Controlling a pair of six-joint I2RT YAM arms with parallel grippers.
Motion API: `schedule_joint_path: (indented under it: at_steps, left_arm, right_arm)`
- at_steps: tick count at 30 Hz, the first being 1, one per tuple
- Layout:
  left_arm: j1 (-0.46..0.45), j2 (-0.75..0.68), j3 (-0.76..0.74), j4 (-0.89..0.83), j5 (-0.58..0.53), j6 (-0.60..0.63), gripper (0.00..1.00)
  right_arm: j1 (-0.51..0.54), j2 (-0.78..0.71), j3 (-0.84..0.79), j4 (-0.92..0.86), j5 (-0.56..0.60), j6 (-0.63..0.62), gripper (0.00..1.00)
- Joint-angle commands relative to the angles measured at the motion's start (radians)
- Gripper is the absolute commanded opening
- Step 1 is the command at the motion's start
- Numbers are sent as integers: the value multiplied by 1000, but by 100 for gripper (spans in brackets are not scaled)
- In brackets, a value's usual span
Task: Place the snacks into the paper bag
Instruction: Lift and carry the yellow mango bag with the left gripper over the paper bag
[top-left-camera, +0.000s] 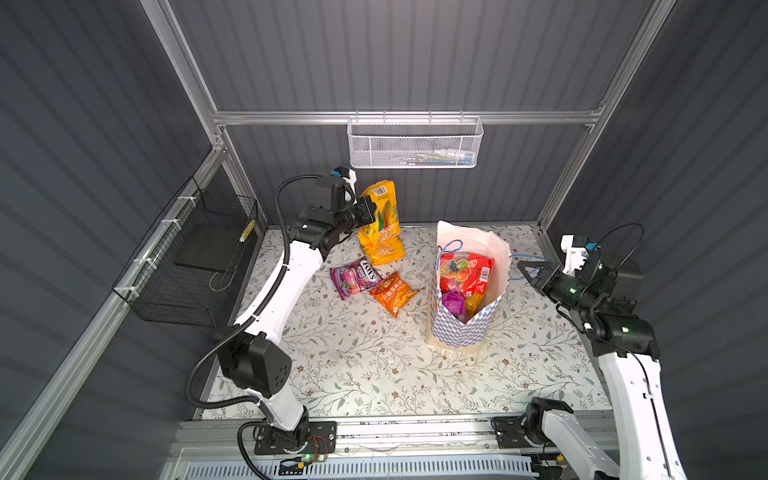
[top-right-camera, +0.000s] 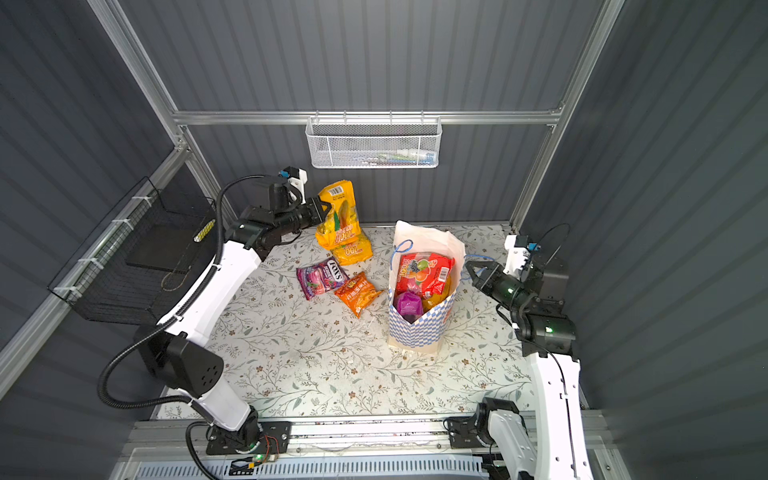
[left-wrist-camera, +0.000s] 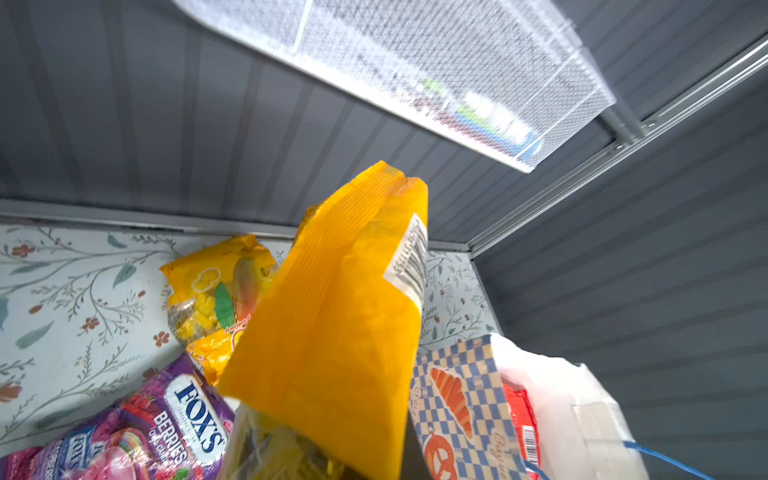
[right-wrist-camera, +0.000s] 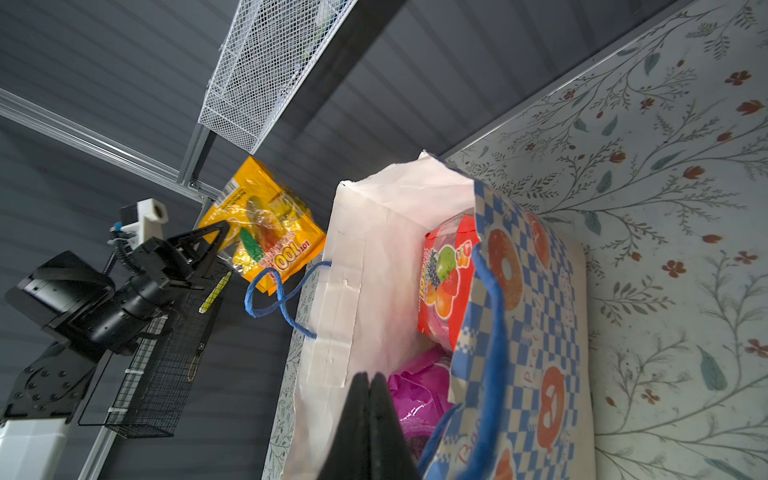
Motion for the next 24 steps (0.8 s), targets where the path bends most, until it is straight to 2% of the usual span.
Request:
schedule_joint_path:
  at_steps: [1,7,13,17,20,24]
  left_arm:
    - [-24,-90,10,184,57,29,0]
    - [-161,-63,128,213,92,86,0]
    - [-224,-13,214,331,189,2,0]
    - [-325,41,285,339,190,35,0]
    - [-413,96,366,282,185,93,0]
    - [-468,143,397,237,192,108,0]
  right_arm:
    - [-3,0,32,24,-26,9,0]
    - [-3,10,32,18,-23,8,0]
    - [-3,9,33,16,-33,8,0]
    - [-3,13,36,16,-37,8,0]
    - [-3,16,41,10,-38,6,0]
    - [-3,7,42,6,-33,8,0]
